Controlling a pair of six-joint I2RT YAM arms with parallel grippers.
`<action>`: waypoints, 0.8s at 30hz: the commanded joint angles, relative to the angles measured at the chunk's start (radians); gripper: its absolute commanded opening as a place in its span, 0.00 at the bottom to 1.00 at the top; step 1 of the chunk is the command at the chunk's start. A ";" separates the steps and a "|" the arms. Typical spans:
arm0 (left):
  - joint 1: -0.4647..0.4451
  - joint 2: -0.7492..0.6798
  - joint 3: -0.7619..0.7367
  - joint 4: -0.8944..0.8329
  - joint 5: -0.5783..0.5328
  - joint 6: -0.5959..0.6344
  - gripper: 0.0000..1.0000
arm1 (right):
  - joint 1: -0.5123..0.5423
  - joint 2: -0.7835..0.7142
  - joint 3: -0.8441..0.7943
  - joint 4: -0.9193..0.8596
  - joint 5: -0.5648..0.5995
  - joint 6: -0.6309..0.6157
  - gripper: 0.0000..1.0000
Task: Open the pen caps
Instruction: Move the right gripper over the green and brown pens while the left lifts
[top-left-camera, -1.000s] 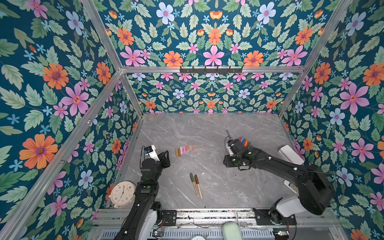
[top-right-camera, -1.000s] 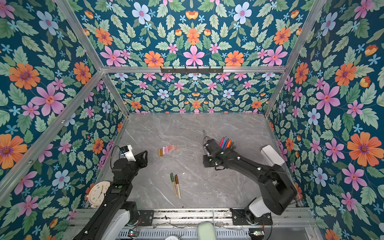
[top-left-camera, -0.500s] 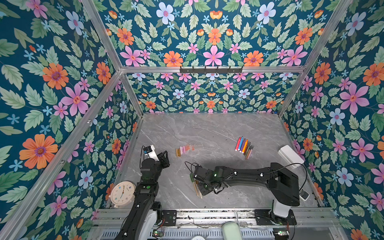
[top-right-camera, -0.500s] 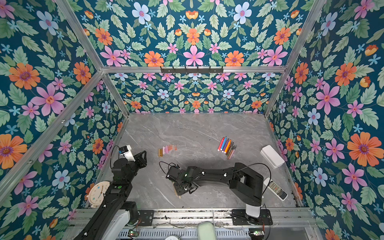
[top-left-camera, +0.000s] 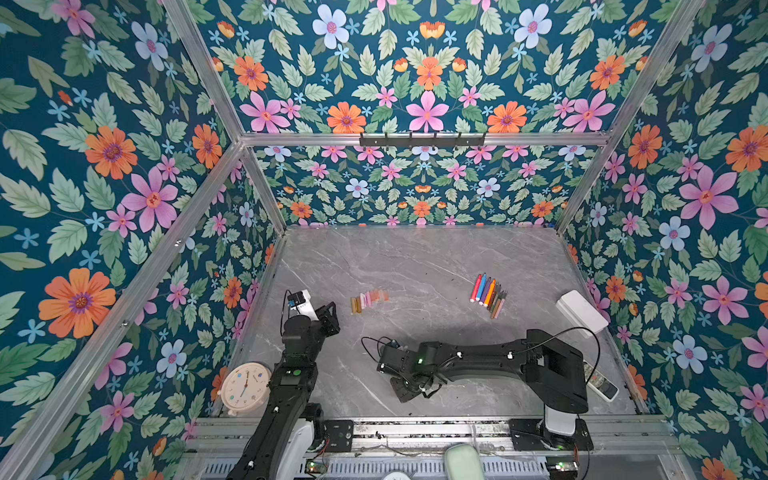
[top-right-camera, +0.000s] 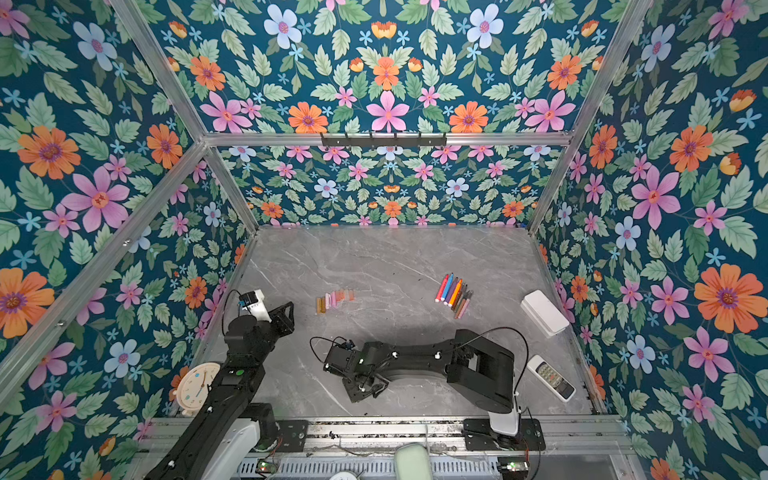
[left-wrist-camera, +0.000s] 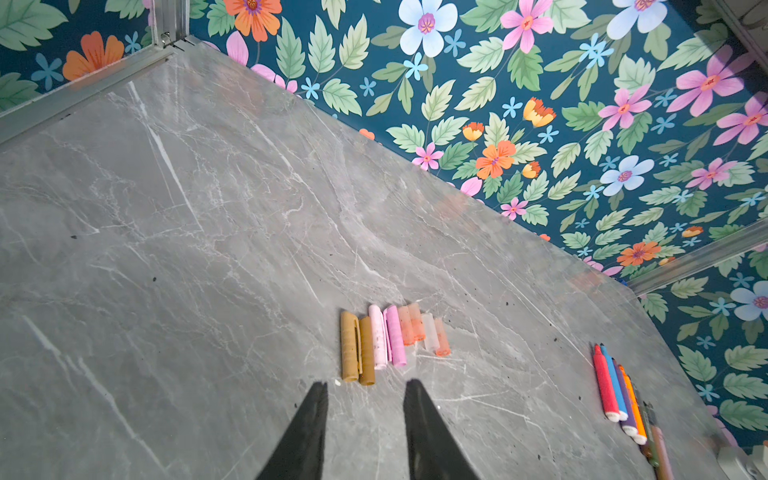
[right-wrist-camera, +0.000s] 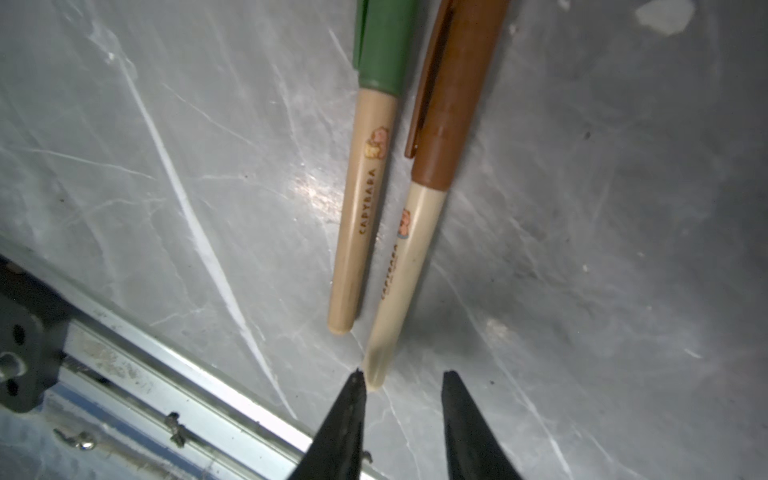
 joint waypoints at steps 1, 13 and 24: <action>0.001 0.001 0.005 0.004 0.003 0.007 0.35 | 0.002 0.007 0.008 -0.029 0.018 0.026 0.32; 0.001 0.004 0.009 0.000 0.005 0.006 0.35 | 0.001 0.051 0.044 -0.041 0.020 0.039 0.28; 0.001 0.015 0.012 -0.005 0.008 0.006 0.35 | -0.022 0.089 0.066 -0.068 0.025 0.064 0.22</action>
